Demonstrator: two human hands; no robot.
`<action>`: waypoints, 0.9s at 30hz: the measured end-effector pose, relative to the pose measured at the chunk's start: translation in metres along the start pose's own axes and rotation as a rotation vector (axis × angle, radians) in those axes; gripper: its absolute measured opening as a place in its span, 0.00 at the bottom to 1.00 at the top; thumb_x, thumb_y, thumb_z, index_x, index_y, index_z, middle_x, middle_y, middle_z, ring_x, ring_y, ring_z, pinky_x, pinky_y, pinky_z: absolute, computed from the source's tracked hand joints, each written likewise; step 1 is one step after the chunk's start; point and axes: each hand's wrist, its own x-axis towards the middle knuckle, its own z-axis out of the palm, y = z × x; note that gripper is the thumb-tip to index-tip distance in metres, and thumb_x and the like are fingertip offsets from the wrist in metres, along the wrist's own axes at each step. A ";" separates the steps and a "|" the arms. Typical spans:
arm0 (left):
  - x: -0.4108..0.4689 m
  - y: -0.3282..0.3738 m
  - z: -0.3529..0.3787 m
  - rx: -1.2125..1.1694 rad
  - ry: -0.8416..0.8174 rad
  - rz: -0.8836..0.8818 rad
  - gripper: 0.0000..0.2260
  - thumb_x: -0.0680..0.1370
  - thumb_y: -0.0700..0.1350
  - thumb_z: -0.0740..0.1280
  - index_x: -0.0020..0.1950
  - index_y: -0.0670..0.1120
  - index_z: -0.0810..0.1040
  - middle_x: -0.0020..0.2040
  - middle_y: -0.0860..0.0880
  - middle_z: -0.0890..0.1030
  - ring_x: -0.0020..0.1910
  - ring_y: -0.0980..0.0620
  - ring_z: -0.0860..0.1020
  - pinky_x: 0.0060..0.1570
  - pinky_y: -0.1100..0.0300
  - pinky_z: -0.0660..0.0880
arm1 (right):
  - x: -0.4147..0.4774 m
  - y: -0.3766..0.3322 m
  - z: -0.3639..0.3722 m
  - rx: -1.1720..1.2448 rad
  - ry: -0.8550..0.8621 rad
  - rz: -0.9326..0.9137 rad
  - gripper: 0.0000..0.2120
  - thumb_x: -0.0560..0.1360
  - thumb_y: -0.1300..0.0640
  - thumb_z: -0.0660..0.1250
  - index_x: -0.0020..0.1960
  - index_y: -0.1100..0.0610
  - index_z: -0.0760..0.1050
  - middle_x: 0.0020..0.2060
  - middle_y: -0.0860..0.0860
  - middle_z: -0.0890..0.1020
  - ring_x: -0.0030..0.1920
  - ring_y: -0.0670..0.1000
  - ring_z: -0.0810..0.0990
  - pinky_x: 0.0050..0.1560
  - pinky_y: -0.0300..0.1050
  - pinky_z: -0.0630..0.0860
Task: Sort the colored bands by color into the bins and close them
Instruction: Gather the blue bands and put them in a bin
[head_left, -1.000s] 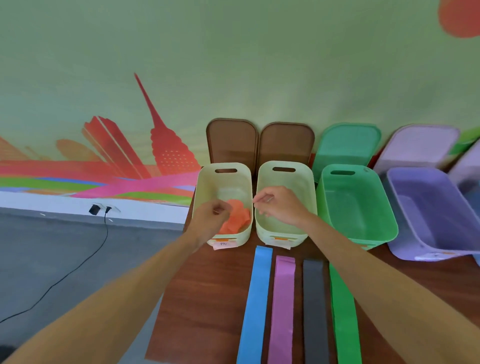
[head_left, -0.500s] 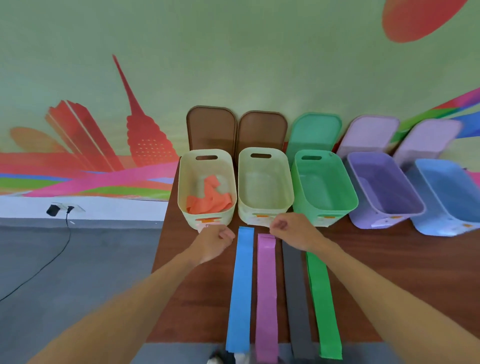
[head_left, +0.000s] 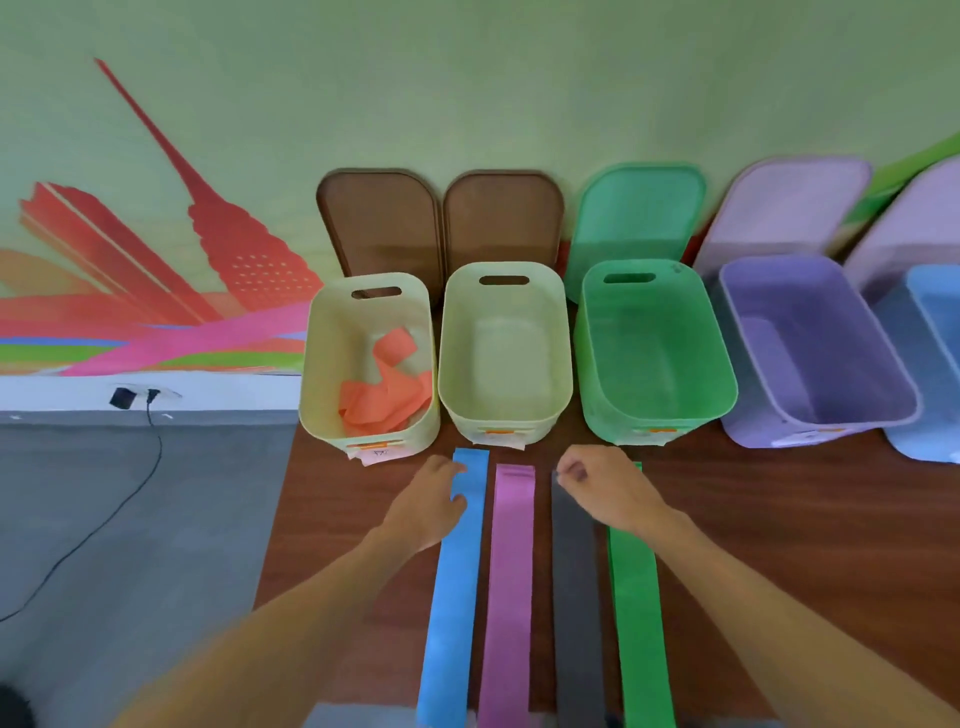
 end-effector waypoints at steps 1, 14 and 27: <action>0.004 0.002 0.004 0.035 -0.004 0.007 0.24 0.77 0.42 0.62 0.73 0.43 0.64 0.73 0.44 0.61 0.70 0.46 0.65 0.69 0.58 0.61 | 0.004 0.006 0.000 0.007 -0.006 -0.012 0.05 0.75 0.56 0.65 0.48 0.53 0.79 0.45 0.48 0.83 0.46 0.48 0.80 0.51 0.49 0.78; 0.036 0.005 0.034 0.241 0.084 -0.039 0.24 0.77 0.43 0.62 0.72 0.43 0.62 0.67 0.43 0.63 0.64 0.42 0.66 0.63 0.49 0.69 | 0.032 0.042 0.013 0.045 -0.087 -0.043 0.06 0.75 0.54 0.67 0.50 0.52 0.80 0.45 0.46 0.84 0.46 0.46 0.81 0.50 0.49 0.80; 0.034 0.004 0.030 0.094 0.175 -0.043 0.05 0.77 0.40 0.64 0.52 0.44 0.75 0.54 0.45 0.72 0.47 0.41 0.76 0.43 0.47 0.74 | 0.023 0.021 0.024 0.021 -0.032 -0.015 0.06 0.75 0.55 0.66 0.49 0.52 0.80 0.44 0.47 0.84 0.46 0.48 0.82 0.48 0.49 0.79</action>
